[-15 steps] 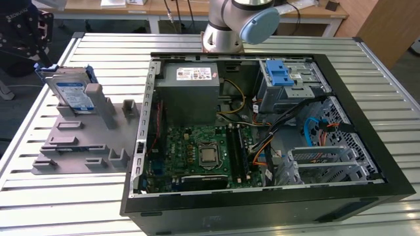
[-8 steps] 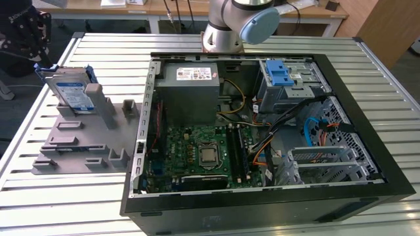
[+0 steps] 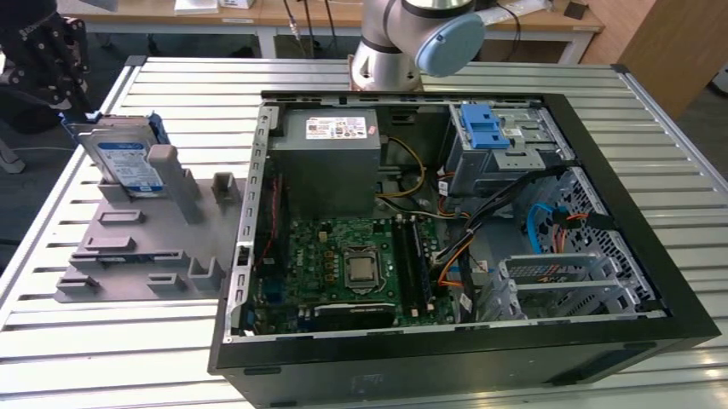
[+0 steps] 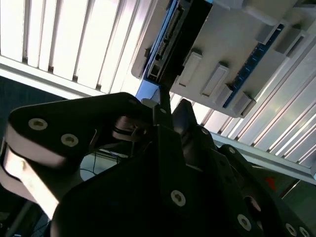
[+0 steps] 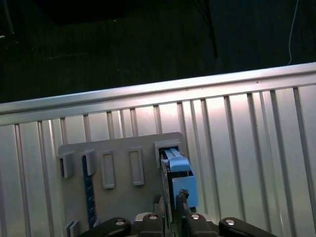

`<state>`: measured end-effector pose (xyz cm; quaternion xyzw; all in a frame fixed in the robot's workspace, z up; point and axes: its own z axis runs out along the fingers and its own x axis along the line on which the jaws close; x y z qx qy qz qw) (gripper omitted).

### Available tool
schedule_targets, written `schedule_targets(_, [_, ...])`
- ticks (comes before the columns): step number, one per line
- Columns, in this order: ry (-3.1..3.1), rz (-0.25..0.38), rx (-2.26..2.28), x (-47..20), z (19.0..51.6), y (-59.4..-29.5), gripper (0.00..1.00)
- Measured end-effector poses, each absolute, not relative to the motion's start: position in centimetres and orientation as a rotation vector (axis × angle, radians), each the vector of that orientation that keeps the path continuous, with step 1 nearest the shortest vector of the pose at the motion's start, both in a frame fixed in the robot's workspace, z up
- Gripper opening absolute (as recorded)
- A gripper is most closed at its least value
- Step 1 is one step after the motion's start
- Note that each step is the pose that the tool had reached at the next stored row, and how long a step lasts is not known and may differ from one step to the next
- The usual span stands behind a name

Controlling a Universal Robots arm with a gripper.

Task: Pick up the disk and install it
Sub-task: 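Pick up the disk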

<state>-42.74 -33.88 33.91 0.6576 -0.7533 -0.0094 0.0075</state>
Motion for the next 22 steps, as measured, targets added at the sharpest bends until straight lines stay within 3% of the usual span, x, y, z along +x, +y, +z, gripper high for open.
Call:
schedule_targets(1, [-2.345,-0.029,2.067,-42.7,33.9,-33.8,0.23])
schedule_targets(4, [-2.319,-0.029,2.096,-42.7,33.9,-33.6,0.41])
schedule_targets(7, [-2.302,-0.029,2.115,-42.8,33.7,-33.3,0.47])
schedule_targets(8, [-2.292,-0.029,2.125,-42.8,33.7,-33.3,0.53])
schedule_targets(22, [-2.201,-0.015,2.23,-43.5,32.6,-33.2,0.53])
